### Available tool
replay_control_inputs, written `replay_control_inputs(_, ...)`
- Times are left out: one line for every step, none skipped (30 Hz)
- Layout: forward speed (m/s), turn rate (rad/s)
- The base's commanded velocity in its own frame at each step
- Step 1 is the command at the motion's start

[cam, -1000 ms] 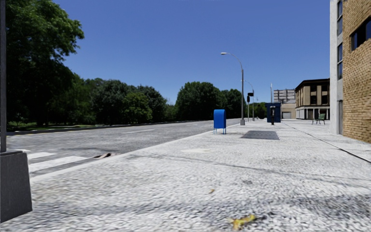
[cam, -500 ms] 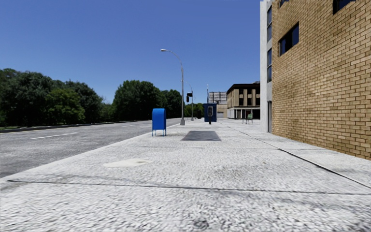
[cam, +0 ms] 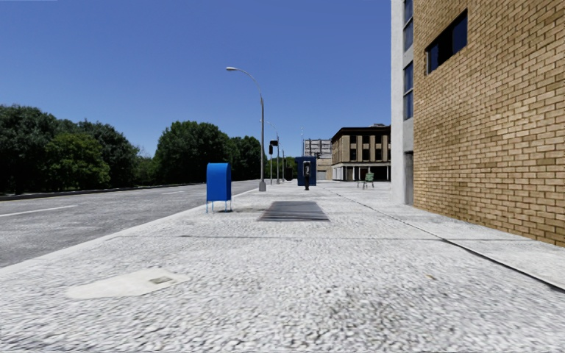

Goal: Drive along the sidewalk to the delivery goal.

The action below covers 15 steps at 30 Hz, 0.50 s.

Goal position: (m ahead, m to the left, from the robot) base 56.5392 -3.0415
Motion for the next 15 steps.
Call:
replay_control_inputs(2.00,0.00)
replay_control_inputs(2.00,0.00)
replay_control_inputs(2.00,0.00)
replay_control_inputs(2.00,0.00)
replay_control_inputs(2.00,0.00)
replay_control_inputs(2.00,0.00)
replay_control_inputs(2.00,0.00)
replay_control_inputs(2.00,0.00)
replay_control_inputs(2.00,0.00)
replay_control_inputs(2.00,0.00)
replay_control_inputs(2.00,0.00)
replay_control_inputs(2.00,0.00)
replay_control_inputs(2.00,0.00)
replay_control_inputs(2.00,0.00)
replay_control_inputs(2.00,0.00)
